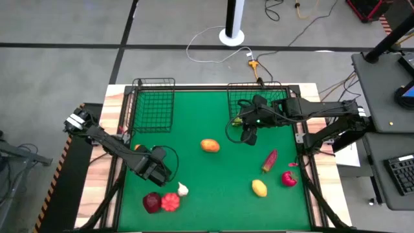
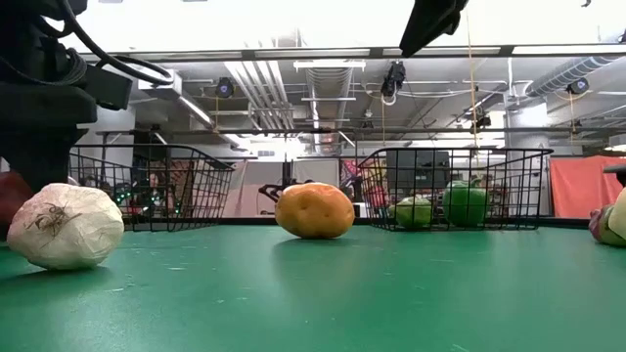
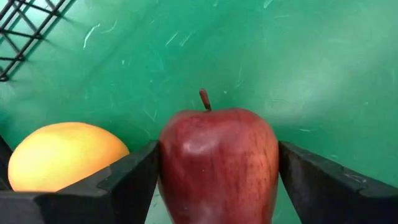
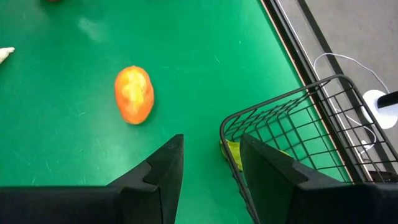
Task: Sort produce into baskets
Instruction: Put the top red apple into the left wire basket
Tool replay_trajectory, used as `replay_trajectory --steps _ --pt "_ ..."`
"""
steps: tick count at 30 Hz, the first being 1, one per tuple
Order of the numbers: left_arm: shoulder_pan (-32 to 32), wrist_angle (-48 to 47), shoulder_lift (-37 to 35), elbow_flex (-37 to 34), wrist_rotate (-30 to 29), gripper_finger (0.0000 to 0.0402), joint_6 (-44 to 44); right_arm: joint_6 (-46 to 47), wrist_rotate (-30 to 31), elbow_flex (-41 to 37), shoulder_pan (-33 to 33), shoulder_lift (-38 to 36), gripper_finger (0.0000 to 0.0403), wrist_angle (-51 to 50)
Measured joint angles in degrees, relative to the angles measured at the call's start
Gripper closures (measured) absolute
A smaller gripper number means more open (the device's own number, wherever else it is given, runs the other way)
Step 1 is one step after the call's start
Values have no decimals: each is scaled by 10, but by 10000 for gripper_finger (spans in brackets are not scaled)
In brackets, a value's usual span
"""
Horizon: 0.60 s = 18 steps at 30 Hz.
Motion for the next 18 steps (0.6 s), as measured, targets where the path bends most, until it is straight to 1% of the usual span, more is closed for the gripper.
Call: replay_trajectory --steps 6,11,14,18 --pt "0 0 0 0 1 145 6 0 0 0 0 0 252 0" --pt "0 1 0 8 10 153 18 -2 0 0 0 0 252 0" --pt "0 0 1 26 9 154 39 -2 0 0 0 0 252 0" --pt "-1 -31 1 74 -21 155 74 -4 0 0 0 0 252 0"
